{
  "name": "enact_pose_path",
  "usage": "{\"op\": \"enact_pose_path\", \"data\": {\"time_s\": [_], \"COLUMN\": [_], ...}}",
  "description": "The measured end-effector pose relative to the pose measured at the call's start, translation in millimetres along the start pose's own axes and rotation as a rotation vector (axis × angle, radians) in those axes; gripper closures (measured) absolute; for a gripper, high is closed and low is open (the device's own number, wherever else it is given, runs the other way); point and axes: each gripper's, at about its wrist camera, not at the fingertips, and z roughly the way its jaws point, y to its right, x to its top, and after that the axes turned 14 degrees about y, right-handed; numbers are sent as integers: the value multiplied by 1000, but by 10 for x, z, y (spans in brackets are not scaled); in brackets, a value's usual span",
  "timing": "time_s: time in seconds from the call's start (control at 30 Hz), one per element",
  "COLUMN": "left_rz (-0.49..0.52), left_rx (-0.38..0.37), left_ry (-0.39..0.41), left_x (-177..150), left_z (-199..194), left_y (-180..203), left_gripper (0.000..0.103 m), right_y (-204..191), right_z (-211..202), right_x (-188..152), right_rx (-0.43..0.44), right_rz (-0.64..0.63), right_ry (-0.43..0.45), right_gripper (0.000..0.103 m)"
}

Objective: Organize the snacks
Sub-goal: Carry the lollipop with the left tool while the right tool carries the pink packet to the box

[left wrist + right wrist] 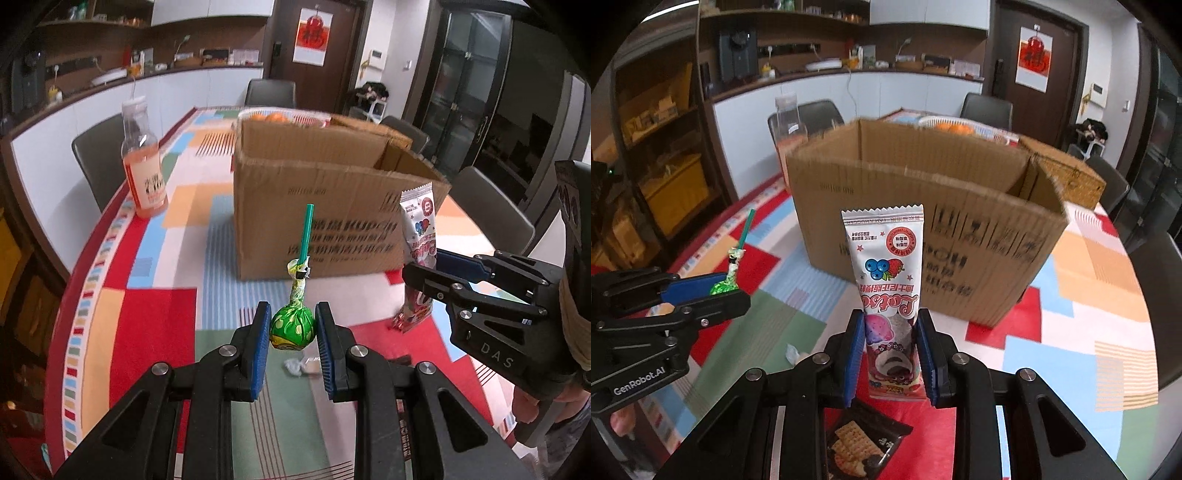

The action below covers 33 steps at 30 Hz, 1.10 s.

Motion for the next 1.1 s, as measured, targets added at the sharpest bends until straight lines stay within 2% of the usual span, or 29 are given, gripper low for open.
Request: {"op": "enact_pose_path", "data": {"time_s": [0.23,0.63,0.83,1.1], "left_rz": [18,56,59,76], "left_rx": [-19,-24,-22,-18], "left_ry": [84,230,263,262], "left_x": [270,804,1015,1241], "left_z": [-128,-259,-209,37], "left_y": [89,207,227,201], "left_gripper": [78,78,78,78], "right_y": [56,223,317,434], "right_z": [-255,-453,-447,-290], "right_x": [231,675,838,1023], "right_rx": [-1,-29,-50,-72], "right_rz": [16,45,58,64], "right_ry": [94,242,285,299], "right_gripper": [74,74,74,74]}}
